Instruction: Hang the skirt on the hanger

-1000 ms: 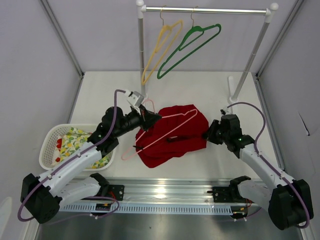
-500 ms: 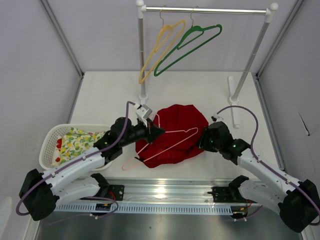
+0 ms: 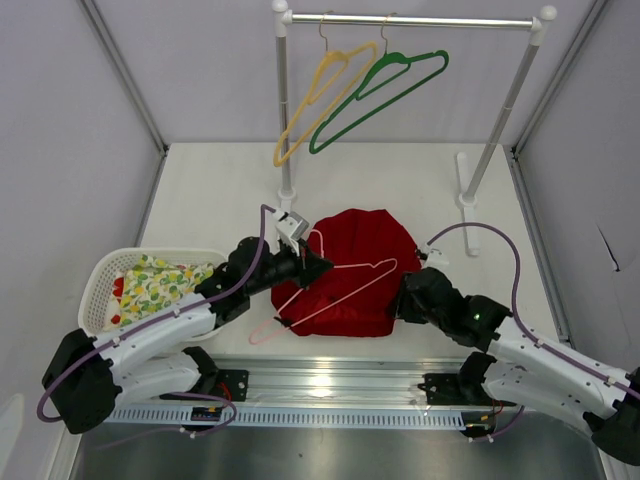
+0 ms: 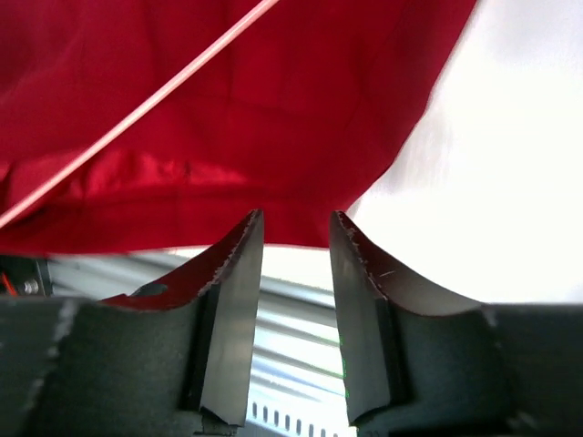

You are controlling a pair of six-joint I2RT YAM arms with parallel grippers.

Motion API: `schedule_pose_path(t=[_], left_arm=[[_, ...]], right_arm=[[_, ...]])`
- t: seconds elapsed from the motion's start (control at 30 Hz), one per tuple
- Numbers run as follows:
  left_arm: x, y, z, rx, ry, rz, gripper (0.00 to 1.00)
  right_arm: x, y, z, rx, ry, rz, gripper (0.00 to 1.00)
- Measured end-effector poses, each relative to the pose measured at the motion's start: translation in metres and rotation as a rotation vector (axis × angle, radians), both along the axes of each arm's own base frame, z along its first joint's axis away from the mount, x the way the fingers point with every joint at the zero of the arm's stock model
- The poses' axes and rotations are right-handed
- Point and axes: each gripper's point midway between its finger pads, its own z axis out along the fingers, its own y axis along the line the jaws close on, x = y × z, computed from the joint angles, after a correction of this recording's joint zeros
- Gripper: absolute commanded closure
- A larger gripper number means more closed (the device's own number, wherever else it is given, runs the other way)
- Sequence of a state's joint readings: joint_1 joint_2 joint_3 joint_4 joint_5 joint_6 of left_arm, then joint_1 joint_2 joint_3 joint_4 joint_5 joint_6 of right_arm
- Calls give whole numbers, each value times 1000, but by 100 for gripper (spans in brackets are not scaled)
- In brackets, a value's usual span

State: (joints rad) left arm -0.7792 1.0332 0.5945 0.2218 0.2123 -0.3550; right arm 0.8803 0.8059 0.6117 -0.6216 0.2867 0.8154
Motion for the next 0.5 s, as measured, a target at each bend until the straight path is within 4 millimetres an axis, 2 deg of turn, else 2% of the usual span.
schedule_pose_path(t=[0.07, 0.1, 0.2, 0.33, 0.5], left_arm=[[0, -1, -1, 0, 5, -1, 100], [0, -2, -3, 2, 7, -2, 100], [0, -4, -7, 11, 17, -7, 100], [-1, -8, -9, 18, 25, -13, 100], [2, -12, -3, 11, 19, -13, 100]], right_arm=[[-5, 4, 2, 0, -2, 12, 70], [-8, 6, 2, -2, -3, 22, 70], [-16, 9, -1, -32, 0, 36, 63], [-25, 6, -11, -117, 10, 36, 46], [-26, -2, -17, -178, 2, 16, 39]])
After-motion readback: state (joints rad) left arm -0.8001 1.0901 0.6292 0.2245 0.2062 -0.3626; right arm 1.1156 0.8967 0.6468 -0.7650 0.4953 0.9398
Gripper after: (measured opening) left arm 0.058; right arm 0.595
